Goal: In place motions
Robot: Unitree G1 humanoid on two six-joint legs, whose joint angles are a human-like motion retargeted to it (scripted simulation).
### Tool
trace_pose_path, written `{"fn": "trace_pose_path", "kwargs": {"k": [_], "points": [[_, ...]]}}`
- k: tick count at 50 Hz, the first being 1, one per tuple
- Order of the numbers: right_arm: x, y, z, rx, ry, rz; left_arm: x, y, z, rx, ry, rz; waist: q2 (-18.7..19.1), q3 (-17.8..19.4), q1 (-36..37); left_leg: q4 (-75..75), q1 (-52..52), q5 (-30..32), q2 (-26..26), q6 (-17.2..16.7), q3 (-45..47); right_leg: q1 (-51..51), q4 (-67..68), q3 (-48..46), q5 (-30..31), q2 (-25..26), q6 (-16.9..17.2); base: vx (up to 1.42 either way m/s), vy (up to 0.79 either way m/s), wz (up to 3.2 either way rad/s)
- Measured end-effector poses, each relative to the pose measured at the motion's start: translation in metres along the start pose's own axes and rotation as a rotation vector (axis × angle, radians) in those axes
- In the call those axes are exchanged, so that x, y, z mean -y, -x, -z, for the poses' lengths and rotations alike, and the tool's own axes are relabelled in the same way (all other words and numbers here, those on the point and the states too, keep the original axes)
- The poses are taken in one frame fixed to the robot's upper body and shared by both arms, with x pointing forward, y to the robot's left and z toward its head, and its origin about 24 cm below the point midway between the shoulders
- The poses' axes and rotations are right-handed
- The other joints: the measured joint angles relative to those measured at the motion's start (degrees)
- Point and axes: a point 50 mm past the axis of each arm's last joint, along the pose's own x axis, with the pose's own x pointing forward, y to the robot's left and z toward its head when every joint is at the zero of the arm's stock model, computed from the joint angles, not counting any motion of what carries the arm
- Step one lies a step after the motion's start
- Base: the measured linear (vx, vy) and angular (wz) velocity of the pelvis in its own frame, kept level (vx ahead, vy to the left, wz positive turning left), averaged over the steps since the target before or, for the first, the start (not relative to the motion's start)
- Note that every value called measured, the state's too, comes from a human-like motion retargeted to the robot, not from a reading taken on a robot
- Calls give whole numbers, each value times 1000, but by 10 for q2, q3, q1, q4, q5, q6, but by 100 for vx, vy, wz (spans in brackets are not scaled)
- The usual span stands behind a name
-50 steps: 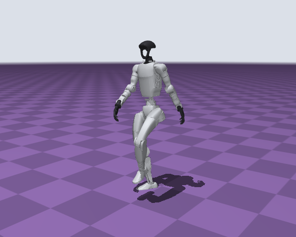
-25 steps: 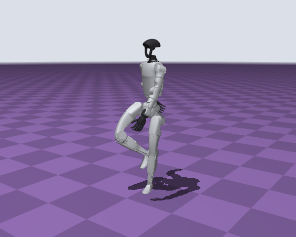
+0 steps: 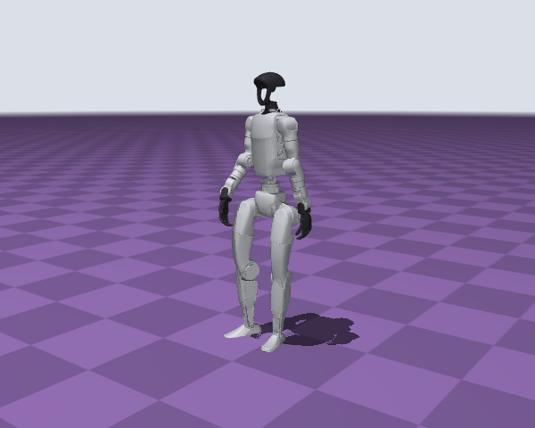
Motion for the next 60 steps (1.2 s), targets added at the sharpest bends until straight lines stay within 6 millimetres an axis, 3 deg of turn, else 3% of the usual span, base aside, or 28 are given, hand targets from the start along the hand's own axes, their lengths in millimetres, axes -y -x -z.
{"fn": "trace_pose_path", "kwargs": {"k": [3, 5, 10, 15, 20, 23, 27, 33, 41, 50, 60], "points": [[3, 1, -19, 87, 31, 53, -2, 1, 6, -89, -85, -13, -1, -1, -5, 0, -8, 4, 1, -1, 1, 5, -8, -12, 2, -3, 4, -16, 3, 38], [9, 4, -15, 112, 21, 105, -5, 2, 1, -80, -147, -27, -7, -6, 10, -1, -9, 6, -4, -2, -4, 5, -5, -17, -1, -8, 2, 9, -3, 31], [8, 8, 36, -55, 12, 127, 7, 2, -20, 5, -234, 0, -14, -6, 47, -6, -5, 11, -7, -3, -10, 13, -3, -29, -7, -10, 0, 1, -1, 17], [-16, 18, 109, -317, -69, 102, 26, 1, -34, 56, -236, 39, -10, -15, 45, -5, -10, 12, -5, -4, -17, 17, -3, -40, -10, -11, 4, 5, 1, 14], [-41, 46, 174, -592, -231, 106, 34, 3, -46, 91, -278, 62, -12, -15, 58, -10, -3, 13, -6, -3, -9, 22, -6, -34, -10, -10, 5, 1, 0, 6], [-53, 65, 201, -727, -282, 95, 34, 4, -48, 85, -298, 70, -11, -19, 59, -14, -2, 13, -5, -4, -6, 21, -9, -28, -8, -10, 7, 0, -1, -6], [-60, 80, 219, -810, -287, 66, 30, 4, -47, 72, -302, 68, -7, -22, 53, -16, -2, 13, -2, -4, 1, 17, -9, -20, -7, -7, 7, -1, -2, -19], [-56, 84, 223, -818, -279, 34, 22, 4, -36, 22, -295, 77, -2, -21, 42, -16, -3, 9, 5, -5, 9, 8, -7, -5, -5, -1, 6, -3, -2, -23], [-53, 67, 204, -730, -281, 60, 16, 4, -28, -15, -277, 81, -1, -19, 26, -15, -2, 6, 10, -6, 8, 5, -9, -1, -1, 3, 3, -1, -1, -2], [-56, 44, 177, -605, -175, 25, 17, 4, -32, -9, -304, 77, -3, -25, 35, -16, -1, 4, 14, -7, 11, 5, -7, 1, -5, 5, 4, 0, 0, -6], [-51, 43, 174, -607, -71, -4, 16, 5, -37, 9, -342, 63, -3, -30, 42, -16, 1, 1, 13, -7, 6, 13, -8, -7, -10, 3, 6, 0, 0, 0]]}}
